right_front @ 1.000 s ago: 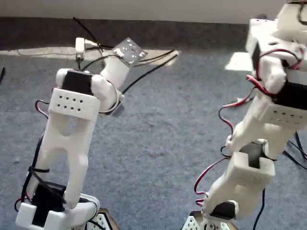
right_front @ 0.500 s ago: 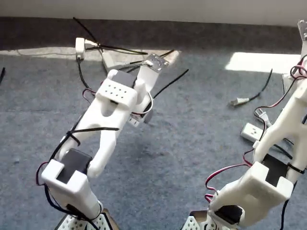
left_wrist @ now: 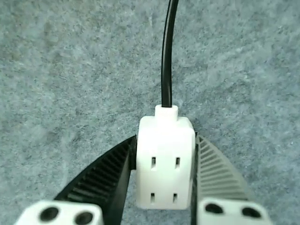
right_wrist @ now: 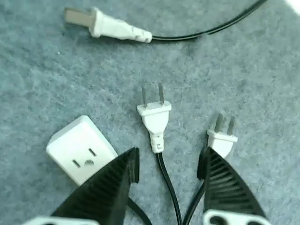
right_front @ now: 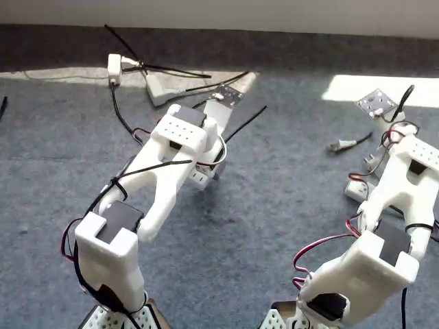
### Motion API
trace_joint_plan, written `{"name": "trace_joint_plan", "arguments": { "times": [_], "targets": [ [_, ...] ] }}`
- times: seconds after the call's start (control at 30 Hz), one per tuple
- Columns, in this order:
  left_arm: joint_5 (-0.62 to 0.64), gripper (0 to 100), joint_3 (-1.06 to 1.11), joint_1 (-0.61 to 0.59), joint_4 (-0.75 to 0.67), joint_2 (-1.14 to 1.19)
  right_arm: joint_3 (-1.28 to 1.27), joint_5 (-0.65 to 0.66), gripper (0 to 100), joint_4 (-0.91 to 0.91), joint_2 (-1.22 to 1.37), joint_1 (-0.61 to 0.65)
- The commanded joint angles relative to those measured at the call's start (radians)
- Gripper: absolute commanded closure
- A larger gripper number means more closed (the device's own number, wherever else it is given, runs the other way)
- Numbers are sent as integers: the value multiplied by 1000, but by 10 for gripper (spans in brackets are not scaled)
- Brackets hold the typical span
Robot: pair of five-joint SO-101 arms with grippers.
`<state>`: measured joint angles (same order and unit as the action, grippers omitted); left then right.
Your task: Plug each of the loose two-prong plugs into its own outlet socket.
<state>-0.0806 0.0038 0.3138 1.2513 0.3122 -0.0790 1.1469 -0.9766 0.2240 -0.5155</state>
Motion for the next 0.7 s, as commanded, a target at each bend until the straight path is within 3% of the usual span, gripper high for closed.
{"name": "trace_joint_plan", "arguments": {
  "times": [0.0,0.27,0.53,0.67],
  "targets": [
    [9,835,-41,21,-11,-8,-59,55,790,113,-48,-19],
    [51,764,-58,22,23,-10,27,92,790,191,165,-42],
    [51,764,-242,15,212,-10,259,89,795,156,429,-51],
    [51,765,-397,-48,328,-10,378,89,906,47,466,-45]
  ]
}}
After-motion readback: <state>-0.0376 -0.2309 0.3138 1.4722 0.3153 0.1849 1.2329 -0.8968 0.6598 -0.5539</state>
